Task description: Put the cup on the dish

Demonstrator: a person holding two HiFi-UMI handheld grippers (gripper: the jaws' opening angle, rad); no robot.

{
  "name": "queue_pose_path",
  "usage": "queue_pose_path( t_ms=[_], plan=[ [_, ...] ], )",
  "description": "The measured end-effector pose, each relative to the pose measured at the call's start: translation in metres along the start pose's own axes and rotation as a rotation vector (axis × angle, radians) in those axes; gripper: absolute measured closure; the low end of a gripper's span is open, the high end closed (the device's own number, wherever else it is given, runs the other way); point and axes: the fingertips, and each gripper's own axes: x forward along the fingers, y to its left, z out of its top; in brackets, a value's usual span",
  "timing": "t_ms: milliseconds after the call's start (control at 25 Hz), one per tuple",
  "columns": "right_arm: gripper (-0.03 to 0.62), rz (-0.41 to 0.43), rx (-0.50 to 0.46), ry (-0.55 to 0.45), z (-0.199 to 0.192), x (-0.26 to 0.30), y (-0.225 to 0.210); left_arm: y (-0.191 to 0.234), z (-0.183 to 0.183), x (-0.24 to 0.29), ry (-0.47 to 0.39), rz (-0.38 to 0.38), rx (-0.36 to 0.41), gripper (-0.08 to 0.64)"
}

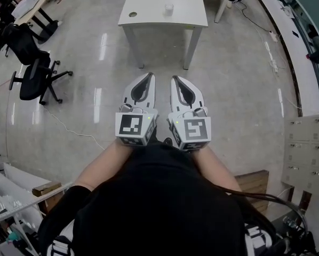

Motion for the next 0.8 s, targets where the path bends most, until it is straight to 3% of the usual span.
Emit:
queue_pose_path(
  t_ms=[400, 640, 800],
  plan=[
    [0.58, -0.087, 0.016, 0.058, -0.022, 0.032, -0.041, 0.004, -0.022, 0.056, 0.03, -0.067, -0.044, 0.554],
    [0.578, -0.095, 0.028, 0.116, -0.044, 0.09, -0.059, 0.035, -0.024, 0.106, 0.046, -0.061, -0.019, 0.554],
    [0.578, -0.088, 0.034, 0.157, -0.057, 0.145, -0.067, 0.064, -0.04, 0.15, 0.08, -0.086, -0.054, 0.554]
  ],
)
